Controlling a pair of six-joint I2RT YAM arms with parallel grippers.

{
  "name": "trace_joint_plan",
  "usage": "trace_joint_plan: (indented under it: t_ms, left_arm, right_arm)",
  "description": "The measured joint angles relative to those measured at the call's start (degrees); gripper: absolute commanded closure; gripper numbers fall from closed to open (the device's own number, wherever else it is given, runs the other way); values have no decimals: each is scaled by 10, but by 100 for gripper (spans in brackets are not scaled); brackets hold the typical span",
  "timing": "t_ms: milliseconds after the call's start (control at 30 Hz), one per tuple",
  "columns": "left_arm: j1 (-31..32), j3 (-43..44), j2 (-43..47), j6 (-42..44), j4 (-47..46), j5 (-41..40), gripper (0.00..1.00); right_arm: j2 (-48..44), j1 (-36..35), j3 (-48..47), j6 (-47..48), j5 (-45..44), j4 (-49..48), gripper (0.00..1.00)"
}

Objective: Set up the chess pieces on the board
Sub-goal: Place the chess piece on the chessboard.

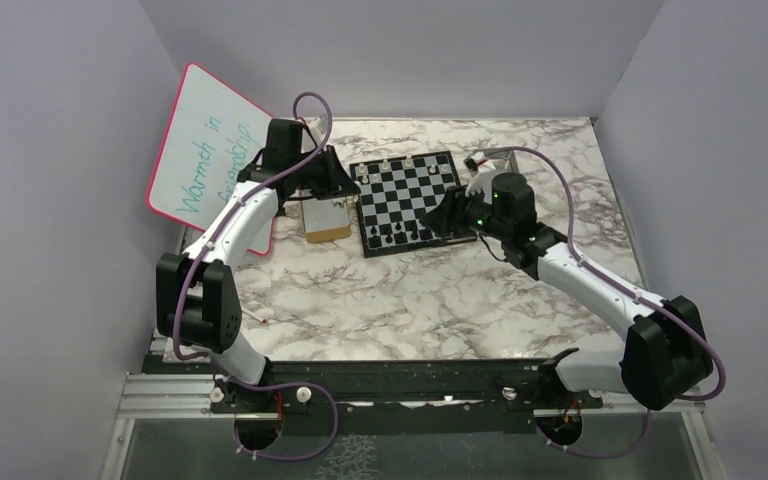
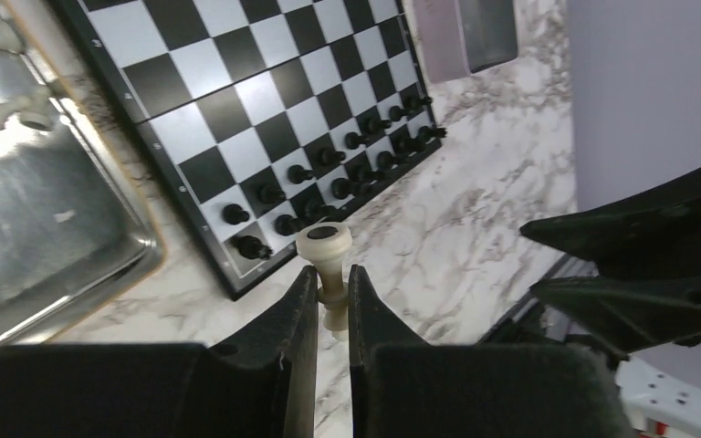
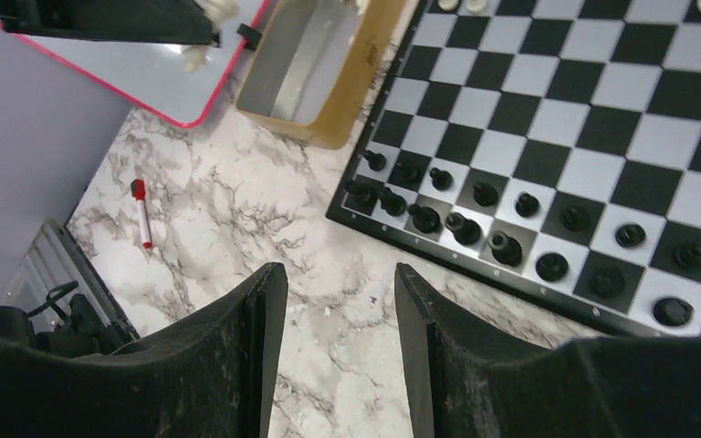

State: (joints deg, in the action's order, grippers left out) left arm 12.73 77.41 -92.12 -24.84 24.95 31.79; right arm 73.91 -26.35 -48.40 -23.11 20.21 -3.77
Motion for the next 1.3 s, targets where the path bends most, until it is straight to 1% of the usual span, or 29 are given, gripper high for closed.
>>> trace_joint_plan:
  t_ms: [133,233,333,400,433,533,667,833,1100,1300]
  left_arm:
    - [0,-30,6,-73,-43,38,90]
    - [0,-91,28,-153,-122,65,90]
    - [0,-179,59,-271,-237,88,90]
    - [0,-209,66,-336,-287,98,89]
    - [0,-217,66,-367,-308,103,89]
    - [0,-220,66,-424,-350,112,88]
    - [0,-220,71,-471,-391,114,87]
    - [0,-230,93,-502,-419,114,87]
    - [0,-263,103,-528,-444,113,87]
    - [-1,-266,103,-536,-454,113,87]
  right_arm:
    - [20,-37,-19,30,-17,-43,48]
    - [38,-55,-32,36,-30,-96,48]
    - [54,-75,-28,38,-53,-169,47]
    - [66,-94,-20,47,-68,-221,46]
    - [71,-105,-18,53,-75,-240,45]
    - [92,-129,-18,66,-96,-291,44]
    - [120,-153,-18,78,-118,-332,45]
    - [148,-170,-19,85,-150,-365,46]
    - [172,-175,-19,78,-170,-411,45]
    - [182,-177,-20,69,-170,-428,45]
